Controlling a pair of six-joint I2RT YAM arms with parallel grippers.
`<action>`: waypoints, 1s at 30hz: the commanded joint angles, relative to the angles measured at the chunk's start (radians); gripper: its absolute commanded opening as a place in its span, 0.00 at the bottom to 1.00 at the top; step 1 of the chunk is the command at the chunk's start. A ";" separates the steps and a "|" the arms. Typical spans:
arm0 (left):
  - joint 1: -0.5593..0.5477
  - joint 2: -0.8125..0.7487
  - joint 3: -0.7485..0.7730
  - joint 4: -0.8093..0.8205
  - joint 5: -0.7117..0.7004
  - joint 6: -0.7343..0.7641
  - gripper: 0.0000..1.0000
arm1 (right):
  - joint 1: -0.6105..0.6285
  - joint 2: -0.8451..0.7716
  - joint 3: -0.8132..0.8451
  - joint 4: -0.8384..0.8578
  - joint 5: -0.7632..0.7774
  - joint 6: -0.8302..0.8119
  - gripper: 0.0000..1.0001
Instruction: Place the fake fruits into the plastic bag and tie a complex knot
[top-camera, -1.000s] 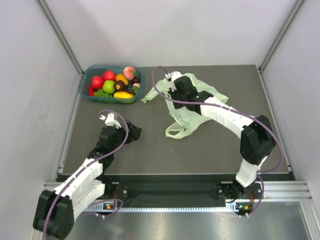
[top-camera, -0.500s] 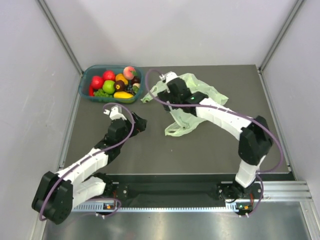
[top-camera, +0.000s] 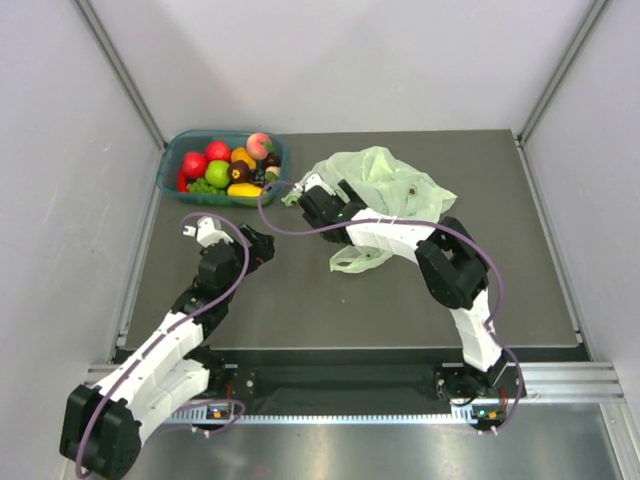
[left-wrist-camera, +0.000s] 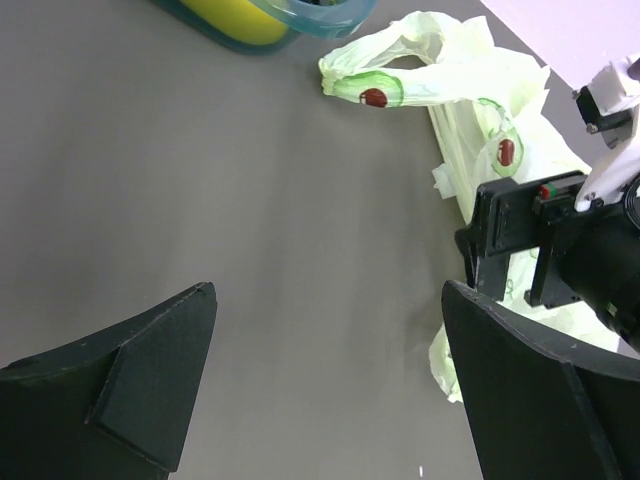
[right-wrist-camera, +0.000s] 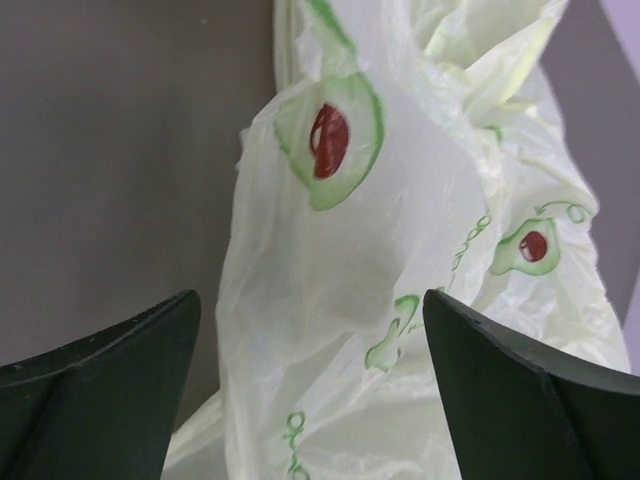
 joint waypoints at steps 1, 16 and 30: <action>0.005 -0.017 -0.010 -0.012 -0.020 0.022 0.99 | 0.009 0.018 -0.019 0.162 0.170 -0.060 0.91; 0.004 0.077 -0.001 0.100 0.121 0.094 0.97 | -0.026 -0.118 -0.025 0.171 -0.027 -0.030 0.00; -0.024 0.290 0.017 0.319 0.247 -0.038 0.95 | -0.035 -0.330 0.004 -0.025 -0.206 0.314 0.00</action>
